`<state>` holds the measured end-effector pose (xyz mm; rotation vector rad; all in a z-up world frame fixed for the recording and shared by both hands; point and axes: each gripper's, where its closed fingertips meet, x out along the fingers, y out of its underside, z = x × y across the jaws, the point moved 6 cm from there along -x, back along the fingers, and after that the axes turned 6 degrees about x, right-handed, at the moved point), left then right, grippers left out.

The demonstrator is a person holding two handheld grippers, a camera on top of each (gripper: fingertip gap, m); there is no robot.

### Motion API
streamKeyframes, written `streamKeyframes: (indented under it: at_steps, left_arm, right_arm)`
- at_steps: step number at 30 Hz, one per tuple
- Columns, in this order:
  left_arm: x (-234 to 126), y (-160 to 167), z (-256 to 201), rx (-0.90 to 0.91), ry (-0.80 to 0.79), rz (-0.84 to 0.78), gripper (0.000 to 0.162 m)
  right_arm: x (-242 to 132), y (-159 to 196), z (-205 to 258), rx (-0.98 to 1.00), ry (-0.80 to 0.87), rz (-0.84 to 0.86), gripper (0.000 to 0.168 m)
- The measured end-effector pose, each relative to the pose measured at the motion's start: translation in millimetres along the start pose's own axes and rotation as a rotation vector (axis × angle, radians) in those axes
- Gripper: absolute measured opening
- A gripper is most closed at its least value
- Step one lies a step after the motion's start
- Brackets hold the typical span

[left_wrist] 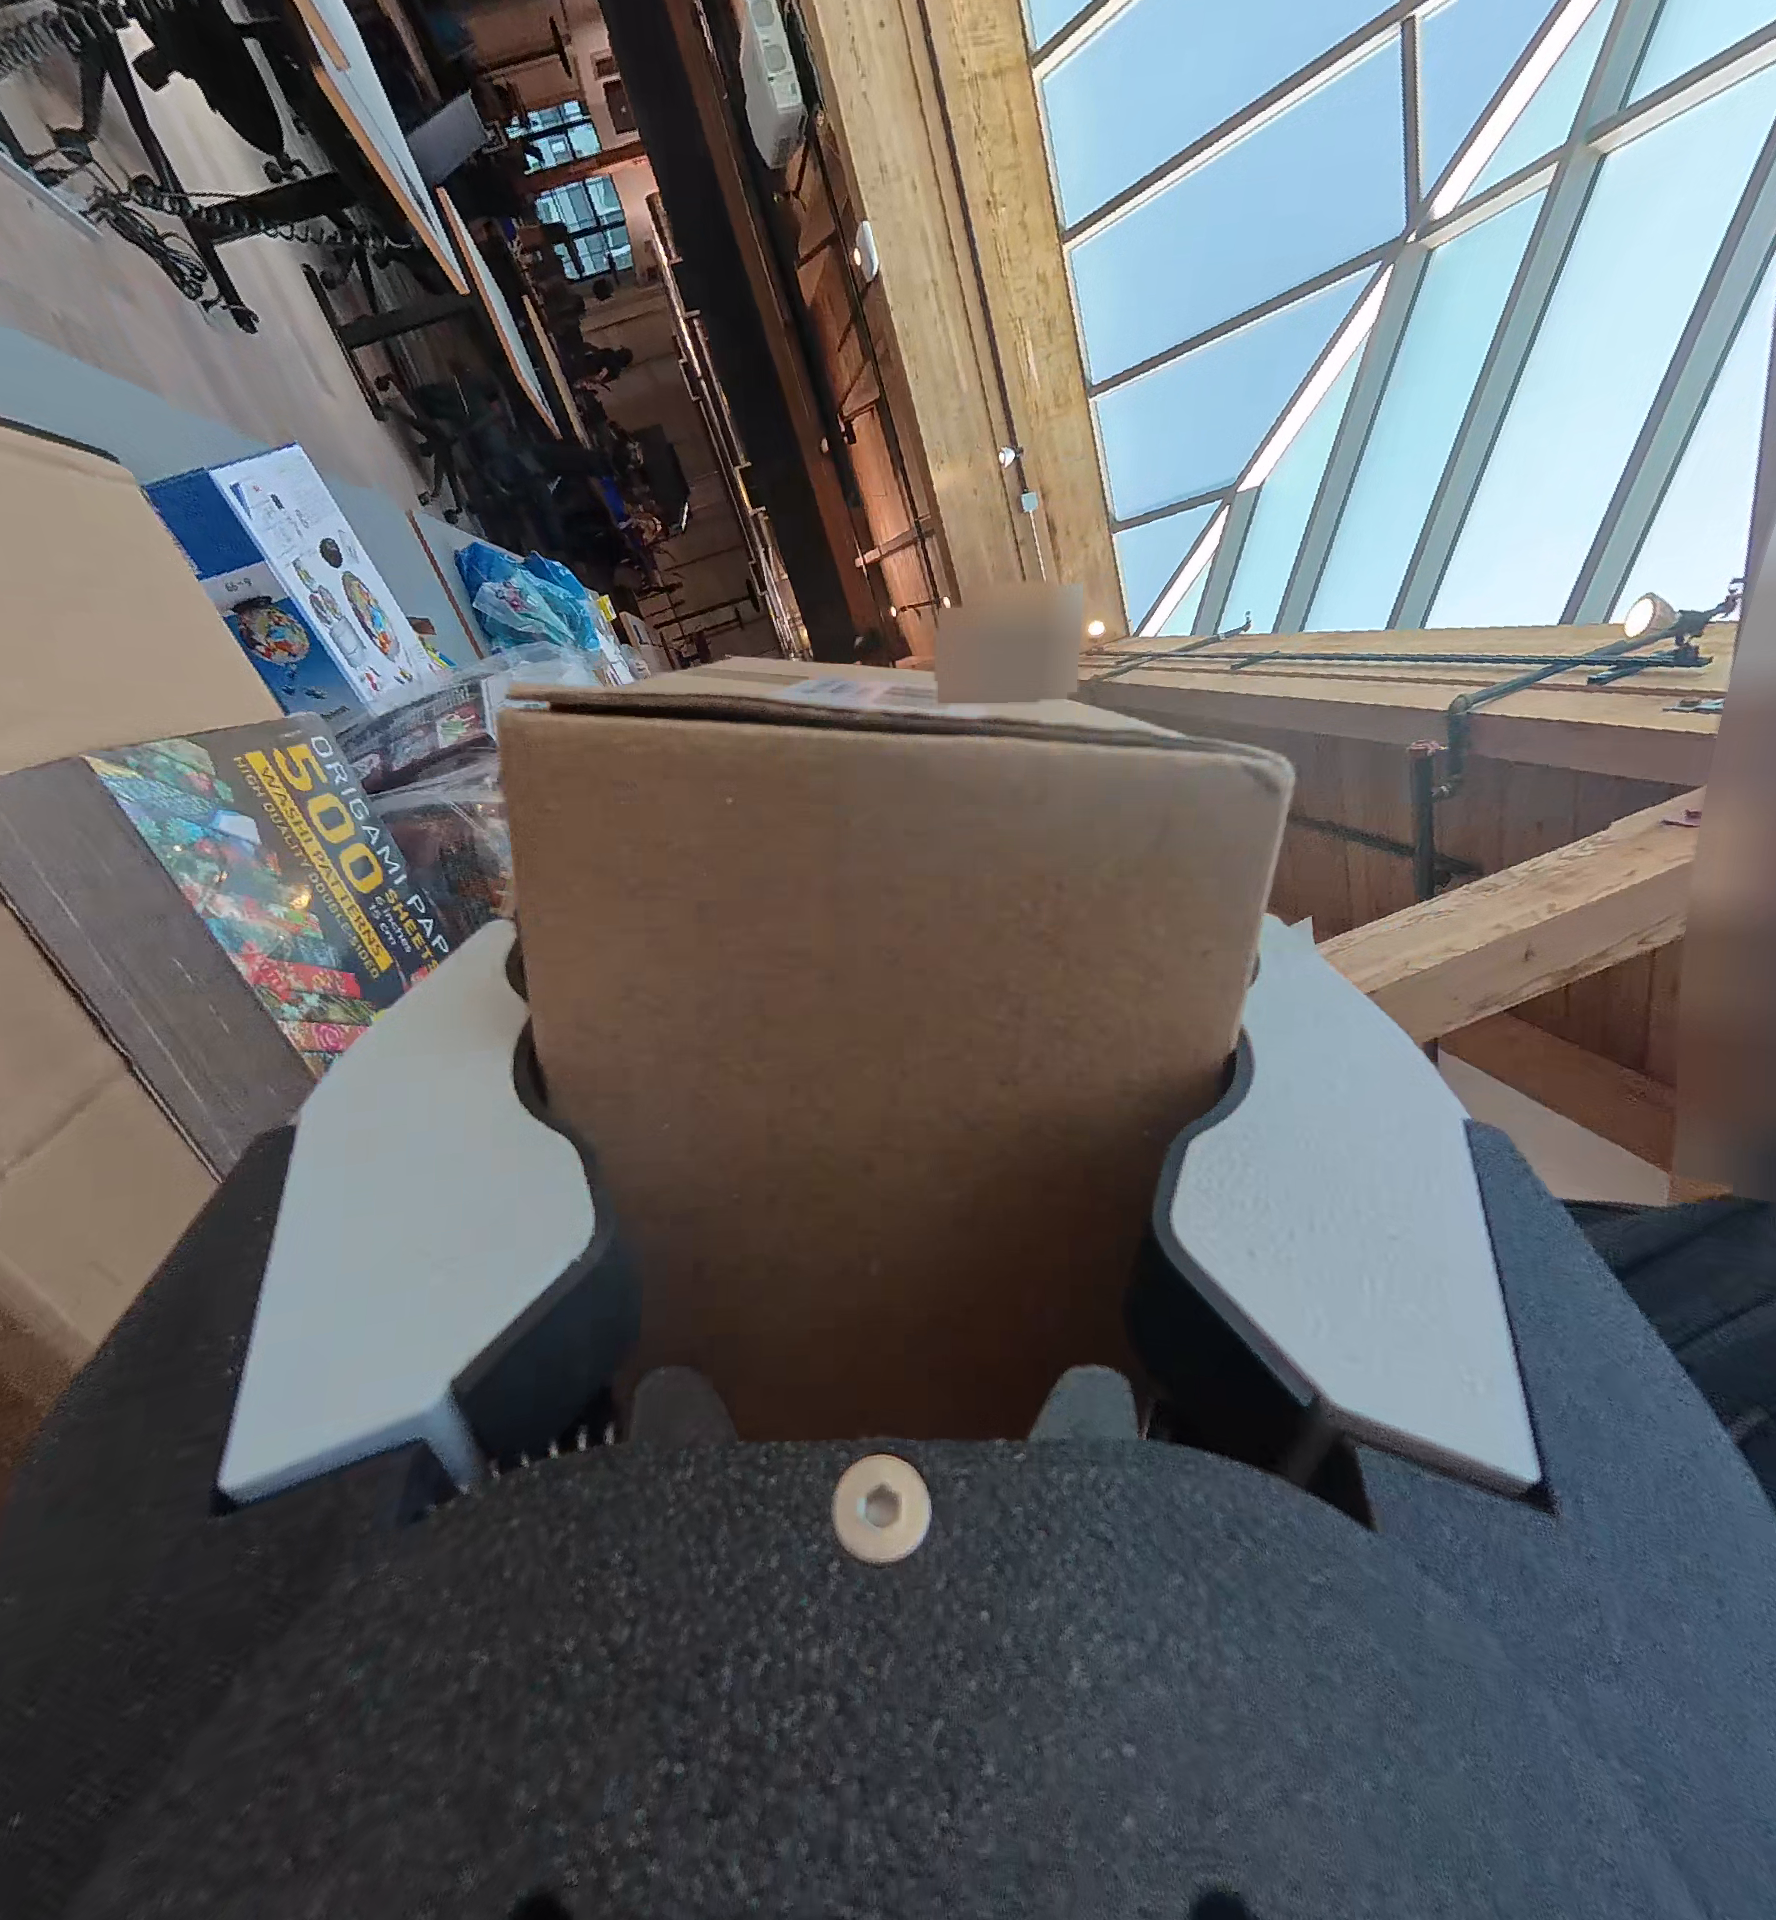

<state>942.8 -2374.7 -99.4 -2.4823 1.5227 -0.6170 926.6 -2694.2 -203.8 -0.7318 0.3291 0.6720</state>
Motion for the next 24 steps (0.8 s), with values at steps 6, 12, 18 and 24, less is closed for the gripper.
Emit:
streamKeyframes:
  at_steps: [6, 12, 18, 24]
  left_arm:
    - [41, -28, 46, 0.022, -0.129, 0.022, 0.120]
    - [93, -30, 81, -0.019, -0.178, 0.040, 0.120]
    - [135, -1, 93, -0.032, -0.179, 0.146, 0.120]
    - [155, 23, 104, -0.047, -0.211, 0.210, 0.120]
  right_arm:
    - [-35, 6, 32, -0.116, -0.186, 0.025, 0.079]
    - [-63, 56, 42, -0.128, -0.266, 0.064, 0.076]
    - [-77, 84, 42, -0.089, -0.275, 0.066, 0.076]
    - [-81, 76, 35, -0.159, -0.237, 0.068, 0.077]
